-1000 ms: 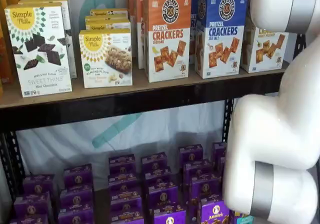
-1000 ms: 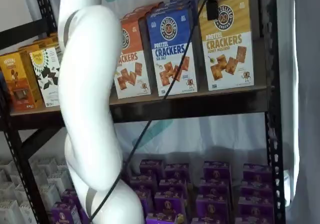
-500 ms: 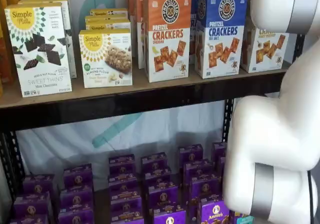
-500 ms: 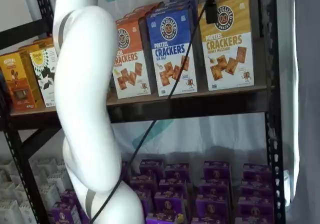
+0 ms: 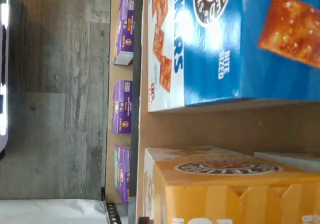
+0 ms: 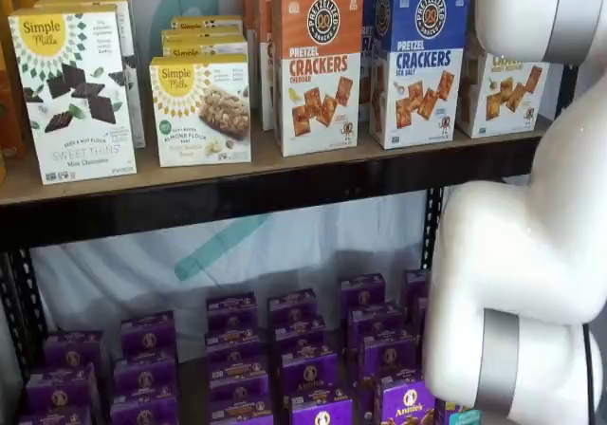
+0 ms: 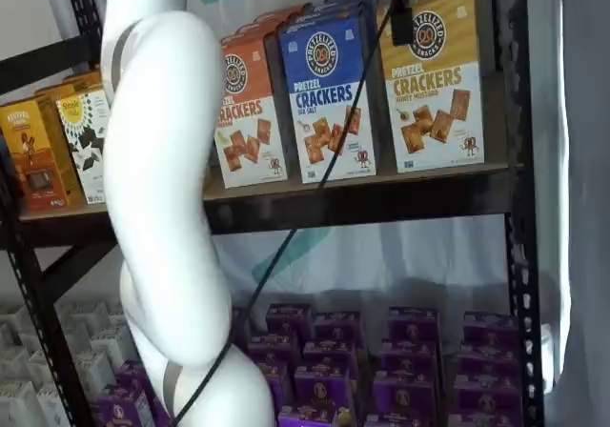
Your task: Retrieve the yellow and white box located on the top shelf, the sixth one from the left
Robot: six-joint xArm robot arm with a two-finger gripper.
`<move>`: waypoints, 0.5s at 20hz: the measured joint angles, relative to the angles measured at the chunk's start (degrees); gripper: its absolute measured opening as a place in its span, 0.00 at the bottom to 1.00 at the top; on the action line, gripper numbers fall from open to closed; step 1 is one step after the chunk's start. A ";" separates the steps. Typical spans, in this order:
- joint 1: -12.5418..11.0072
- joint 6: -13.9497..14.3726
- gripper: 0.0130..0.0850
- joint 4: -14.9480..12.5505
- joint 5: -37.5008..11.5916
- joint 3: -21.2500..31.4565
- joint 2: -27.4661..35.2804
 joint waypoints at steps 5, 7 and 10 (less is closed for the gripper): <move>-0.21 -0.01 0.78 0.41 0.22 -0.42 0.15; -0.29 -0.05 0.72 0.48 0.37 -0.62 0.21; -0.28 -0.10 0.72 0.30 0.44 -0.75 0.19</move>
